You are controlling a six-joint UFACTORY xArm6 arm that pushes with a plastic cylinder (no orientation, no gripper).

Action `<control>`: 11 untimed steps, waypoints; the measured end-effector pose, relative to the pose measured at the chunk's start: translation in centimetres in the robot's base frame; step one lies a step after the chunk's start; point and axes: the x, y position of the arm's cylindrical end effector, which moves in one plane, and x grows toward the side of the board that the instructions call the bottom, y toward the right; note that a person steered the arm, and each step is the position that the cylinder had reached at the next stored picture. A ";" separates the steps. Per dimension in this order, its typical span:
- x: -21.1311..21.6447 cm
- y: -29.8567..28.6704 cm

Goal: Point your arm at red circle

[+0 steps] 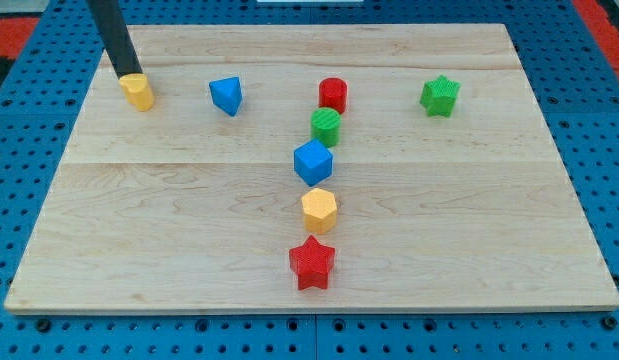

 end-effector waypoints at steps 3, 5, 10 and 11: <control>0.8 -1.2; -0.9 -1.2; -2.9 -1.3; -0.6 -0.4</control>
